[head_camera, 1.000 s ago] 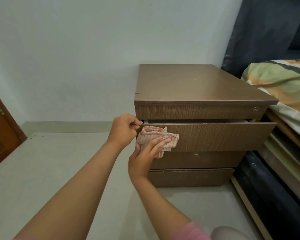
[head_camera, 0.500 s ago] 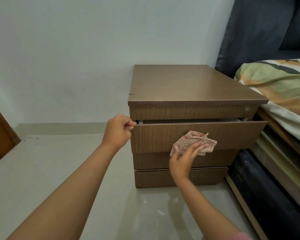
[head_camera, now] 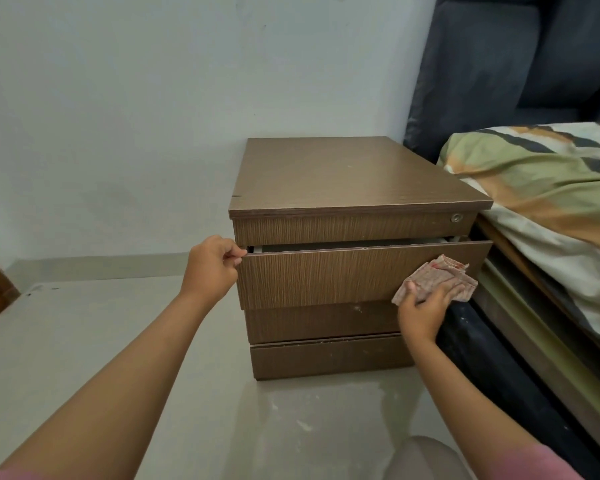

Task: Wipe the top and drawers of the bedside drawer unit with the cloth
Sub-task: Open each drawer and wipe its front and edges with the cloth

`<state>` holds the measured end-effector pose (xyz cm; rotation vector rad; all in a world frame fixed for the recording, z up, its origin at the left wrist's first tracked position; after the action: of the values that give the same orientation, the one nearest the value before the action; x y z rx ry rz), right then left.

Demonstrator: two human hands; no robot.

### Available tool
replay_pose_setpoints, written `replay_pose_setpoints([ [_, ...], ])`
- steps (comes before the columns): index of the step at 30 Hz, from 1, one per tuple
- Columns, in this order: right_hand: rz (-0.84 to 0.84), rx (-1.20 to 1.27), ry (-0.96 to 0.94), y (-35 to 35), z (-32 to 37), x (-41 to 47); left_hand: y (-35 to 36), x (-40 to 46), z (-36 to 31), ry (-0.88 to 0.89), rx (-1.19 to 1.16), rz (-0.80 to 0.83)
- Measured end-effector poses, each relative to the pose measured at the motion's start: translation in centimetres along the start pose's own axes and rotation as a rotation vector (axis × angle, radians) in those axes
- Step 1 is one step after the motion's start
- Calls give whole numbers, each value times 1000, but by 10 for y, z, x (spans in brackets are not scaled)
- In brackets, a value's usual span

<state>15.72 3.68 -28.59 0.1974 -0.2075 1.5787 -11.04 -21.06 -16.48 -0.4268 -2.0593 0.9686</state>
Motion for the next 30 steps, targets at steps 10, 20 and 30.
replay_pose_setpoints([
  [10,149,170,-212,73,81,-66,1,-1,-1,-5,-5,-35],
  [20,113,138,-247,98,74,-69,2,-2,0,9,-10,-50],
  [30,-5,156,-163,35,54,-7,3,-2,1,-10,-4,-58],
])
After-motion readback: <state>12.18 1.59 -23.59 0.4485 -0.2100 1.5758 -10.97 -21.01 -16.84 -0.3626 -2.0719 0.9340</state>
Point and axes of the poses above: each hand's wrist, its own x-axis towards the middle knuckle, its own y-axis out of the palm, z = x × y, the point moved 6 cm from there along x, towards the middle knuckle, and after that the axes turned 14 degrees about x, right-handed, at the moved point
